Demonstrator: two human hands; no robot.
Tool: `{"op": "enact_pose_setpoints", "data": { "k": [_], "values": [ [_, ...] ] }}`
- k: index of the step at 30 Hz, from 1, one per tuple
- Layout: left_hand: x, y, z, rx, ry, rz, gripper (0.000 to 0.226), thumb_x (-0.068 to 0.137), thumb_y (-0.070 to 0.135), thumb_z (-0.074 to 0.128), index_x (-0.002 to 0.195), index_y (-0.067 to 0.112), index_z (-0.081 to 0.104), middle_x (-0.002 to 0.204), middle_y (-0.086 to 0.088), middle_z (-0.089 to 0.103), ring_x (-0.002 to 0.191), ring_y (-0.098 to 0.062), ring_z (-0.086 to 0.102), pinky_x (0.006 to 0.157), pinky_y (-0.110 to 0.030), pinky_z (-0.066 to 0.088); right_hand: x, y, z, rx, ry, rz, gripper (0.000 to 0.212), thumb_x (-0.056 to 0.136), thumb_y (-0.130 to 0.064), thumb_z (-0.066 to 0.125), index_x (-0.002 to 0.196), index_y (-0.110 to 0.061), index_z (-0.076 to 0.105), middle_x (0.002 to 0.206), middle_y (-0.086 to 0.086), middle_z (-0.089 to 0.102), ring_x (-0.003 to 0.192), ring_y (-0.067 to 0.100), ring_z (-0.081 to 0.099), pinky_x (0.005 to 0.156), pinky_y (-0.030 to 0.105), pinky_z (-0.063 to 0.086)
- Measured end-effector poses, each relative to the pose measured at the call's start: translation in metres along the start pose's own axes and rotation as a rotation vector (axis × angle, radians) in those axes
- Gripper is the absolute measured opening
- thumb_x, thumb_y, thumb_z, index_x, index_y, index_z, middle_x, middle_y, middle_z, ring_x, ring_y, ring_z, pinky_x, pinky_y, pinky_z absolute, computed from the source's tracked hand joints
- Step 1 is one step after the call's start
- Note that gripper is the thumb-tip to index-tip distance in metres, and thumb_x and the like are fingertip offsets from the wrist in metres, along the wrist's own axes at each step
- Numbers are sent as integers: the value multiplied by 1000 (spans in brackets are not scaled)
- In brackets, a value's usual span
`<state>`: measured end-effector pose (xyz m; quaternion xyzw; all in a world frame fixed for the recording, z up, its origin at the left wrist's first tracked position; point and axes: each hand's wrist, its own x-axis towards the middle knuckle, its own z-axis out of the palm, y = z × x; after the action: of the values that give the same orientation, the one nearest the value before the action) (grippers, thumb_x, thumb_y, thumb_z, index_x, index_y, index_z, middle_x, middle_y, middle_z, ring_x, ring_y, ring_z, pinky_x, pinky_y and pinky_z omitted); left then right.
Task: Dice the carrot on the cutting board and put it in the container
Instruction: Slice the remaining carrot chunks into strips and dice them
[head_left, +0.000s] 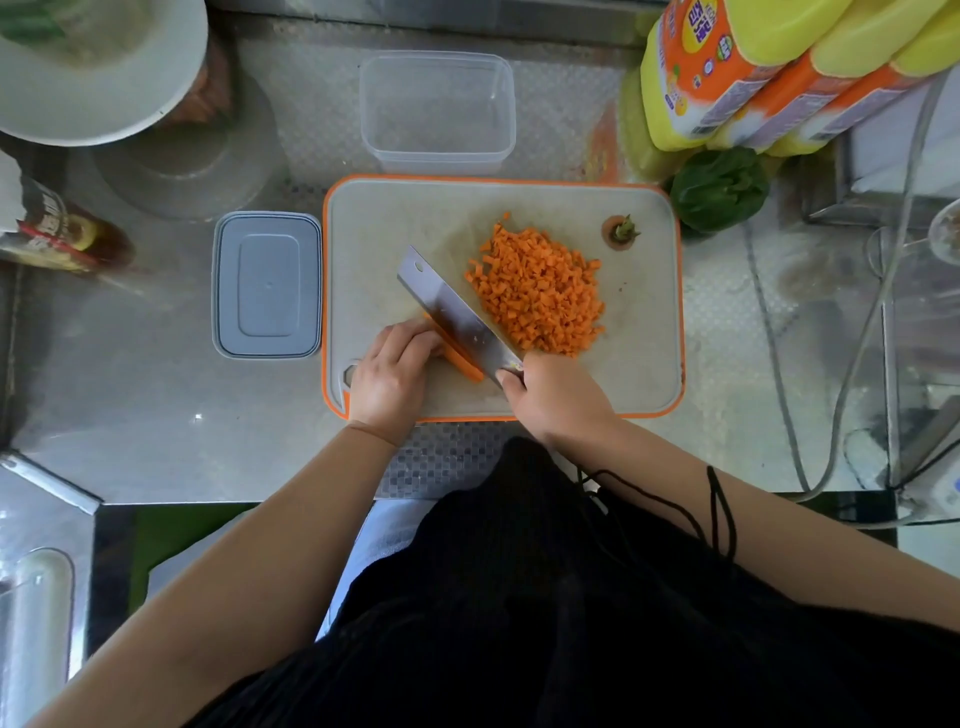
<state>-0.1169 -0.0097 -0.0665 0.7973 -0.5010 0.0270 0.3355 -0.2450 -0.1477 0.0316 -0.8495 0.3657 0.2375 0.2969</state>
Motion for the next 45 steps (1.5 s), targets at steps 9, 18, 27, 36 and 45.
{"op": "enact_pose_setpoints", "data": {
  "k": [9, 18, 27, 36, 45],
  "values": [
    [-2, 0, -1, -5, -13, 3, 24, 83, 1, 50, 104, 11, 54, 113, -4, 47, 101, -24, 49, 80, -28, 40, -7, -5, -11, -89, -61, -44, 37, 100, -33, 42, 68, -16, 38, 63, -1, 39, 56, 12, 36, 47, 27, 23],
    [-1, -2, 1, -4, 7, 18, 22, 84, -1, 50, 102, 9, 57, 110, -5, 49, 97, -26, 51, 76, -30, 41, -9, -12, -10, -139, -67, -51, 28, 101, -30, 41, 79, -12, 42, 64, -1, 40, 67, 22, 46, 55, 30, 32],
    [-2, -4, 4, -5, 19, 16, 20, 84, -4, 50, 97, 5, 64, 109, -6, 51, 96, -27, 52, 77, -32, 44, -4, -20, -6, -153, -61, -90, 42, 101, -28, 41, 63, -19, 27, 62, -1, 38, 64, 23, 45, 58, 32, 34],
    [-2, -5, 5, -17, 22, 6, 21, 85, -1, 52, 102, 10, 58, 110, -5, 50, 97, -26, 53, 68, -35, 49, 7, -28, 8, -153, -4, -72, 18, 99, -24, 46, 91, -10, 54, 68, -1, 41, 72, 28, 52, 59, 31, 35],
    [-3, -5, 5, -16, 22, -14, 25, 84, -1, 53, 104, 14, 54, 109, -5, 50, 97, -26, 53, 70, -35, 48, 13, -28, 15, -119, 26, -79, 22, 99, -27, 46, 96, -8, 56, 76, 3, 49, 75, 30, 58, 57, 32, 37]
  ]
}}
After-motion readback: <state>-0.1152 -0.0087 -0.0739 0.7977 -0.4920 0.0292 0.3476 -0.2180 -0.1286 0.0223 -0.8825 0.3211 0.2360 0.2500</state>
